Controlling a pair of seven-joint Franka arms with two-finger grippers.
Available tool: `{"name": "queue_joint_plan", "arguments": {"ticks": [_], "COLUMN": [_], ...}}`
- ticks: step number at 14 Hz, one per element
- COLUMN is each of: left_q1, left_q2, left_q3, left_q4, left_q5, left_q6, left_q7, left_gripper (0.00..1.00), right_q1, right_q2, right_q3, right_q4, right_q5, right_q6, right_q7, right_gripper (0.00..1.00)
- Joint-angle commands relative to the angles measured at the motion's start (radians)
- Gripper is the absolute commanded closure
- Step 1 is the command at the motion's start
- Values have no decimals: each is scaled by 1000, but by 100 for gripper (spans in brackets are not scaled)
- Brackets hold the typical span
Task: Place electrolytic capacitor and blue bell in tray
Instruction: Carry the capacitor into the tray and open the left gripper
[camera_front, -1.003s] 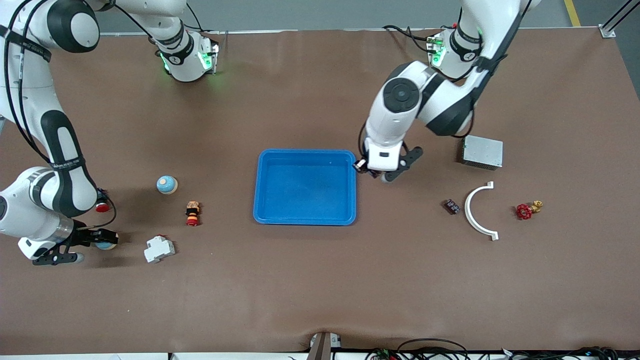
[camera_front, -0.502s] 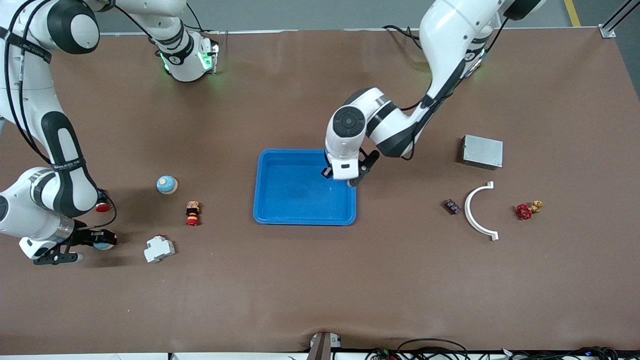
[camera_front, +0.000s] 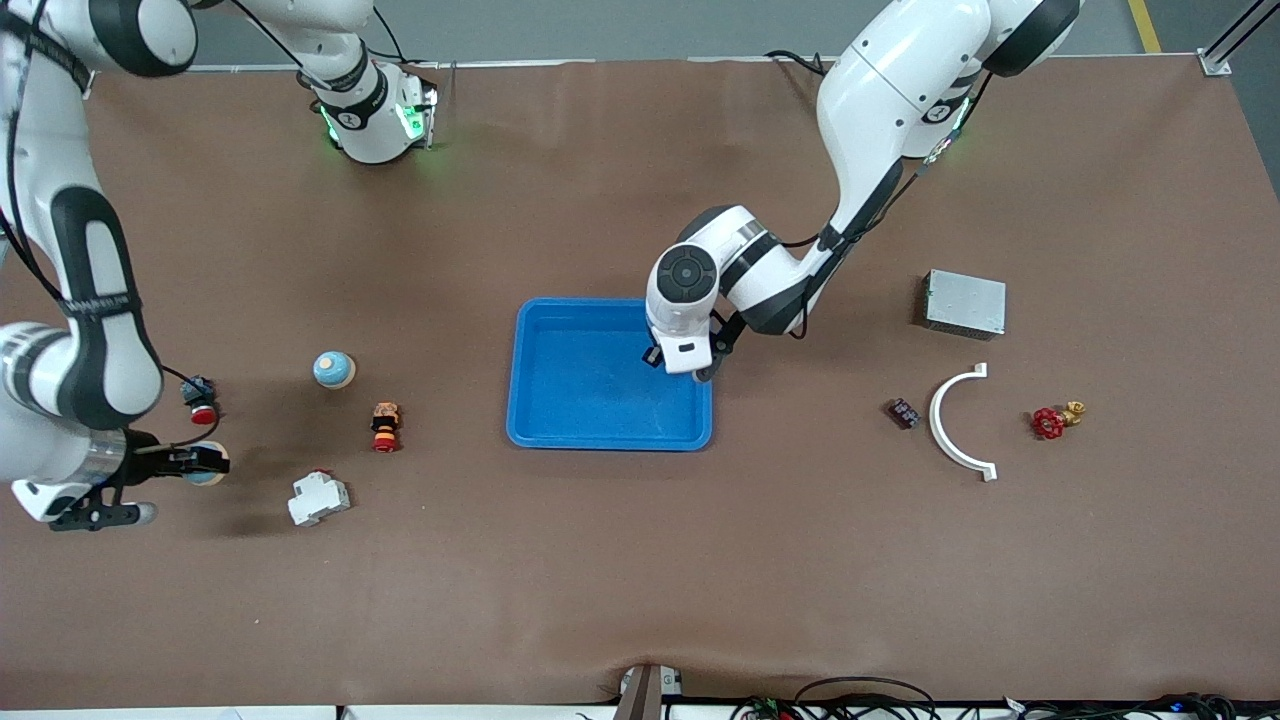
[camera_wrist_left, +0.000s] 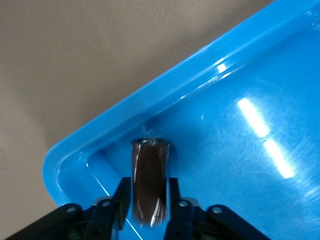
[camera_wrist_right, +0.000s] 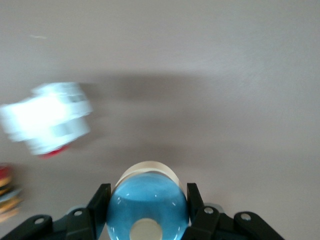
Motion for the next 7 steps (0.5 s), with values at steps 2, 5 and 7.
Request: {"name": "queue_joint_plan", "arguments": {"ticks": [2, 5, 7], "left_q1": [34, 126, 188], "left_q2": [-23, -118, -190], "left_q3": [3, 1, 1], "left_q4": [64, 62, 53], "left_q5": [7, 22, 23], "left_q6": [-21, -92, -159], "left_q7": [-23, 7, 94], "left_gripper": [0, 0, 0], "right_q1": [146, 250, 336], "right_q2": [-211, -297, -368], "right_q3": [3, 1, 1], "right_q4": [-63, -155, -279], "right_q5": [65, 176, 176], "right_q6": [-177, -176, -61], "right_q7": [289, 450, 573], "right_gripper": [100, 100, 100]}}
